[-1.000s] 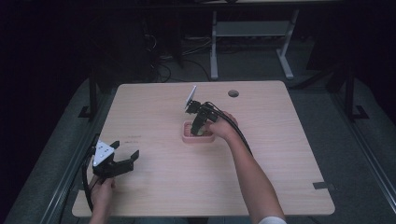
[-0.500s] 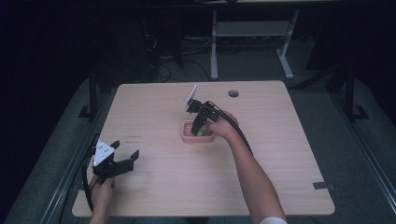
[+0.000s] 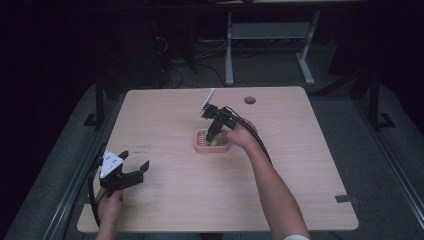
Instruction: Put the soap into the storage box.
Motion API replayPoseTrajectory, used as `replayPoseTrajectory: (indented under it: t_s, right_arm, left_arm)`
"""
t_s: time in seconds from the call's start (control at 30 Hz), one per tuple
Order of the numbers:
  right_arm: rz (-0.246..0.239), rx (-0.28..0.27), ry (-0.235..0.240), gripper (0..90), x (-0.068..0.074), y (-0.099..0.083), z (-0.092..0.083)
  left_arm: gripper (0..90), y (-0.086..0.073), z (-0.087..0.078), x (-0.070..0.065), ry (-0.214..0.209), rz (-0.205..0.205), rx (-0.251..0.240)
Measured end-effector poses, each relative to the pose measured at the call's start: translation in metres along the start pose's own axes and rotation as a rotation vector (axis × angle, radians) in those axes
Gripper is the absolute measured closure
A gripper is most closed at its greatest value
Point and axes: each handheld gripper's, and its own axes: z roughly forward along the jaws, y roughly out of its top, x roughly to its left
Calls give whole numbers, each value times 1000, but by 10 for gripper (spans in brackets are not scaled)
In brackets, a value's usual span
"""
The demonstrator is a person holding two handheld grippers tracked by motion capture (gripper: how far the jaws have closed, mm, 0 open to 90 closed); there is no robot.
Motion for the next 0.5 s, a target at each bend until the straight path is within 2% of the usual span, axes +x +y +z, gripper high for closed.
replayPoseTrajectory:
  t_s: [0.5]
  right_arm:
    - [14, -42, -12, 286, -5, -15, -16]
  left_arm:
    - [142, 0, 0, -1, -1, 0, 1]
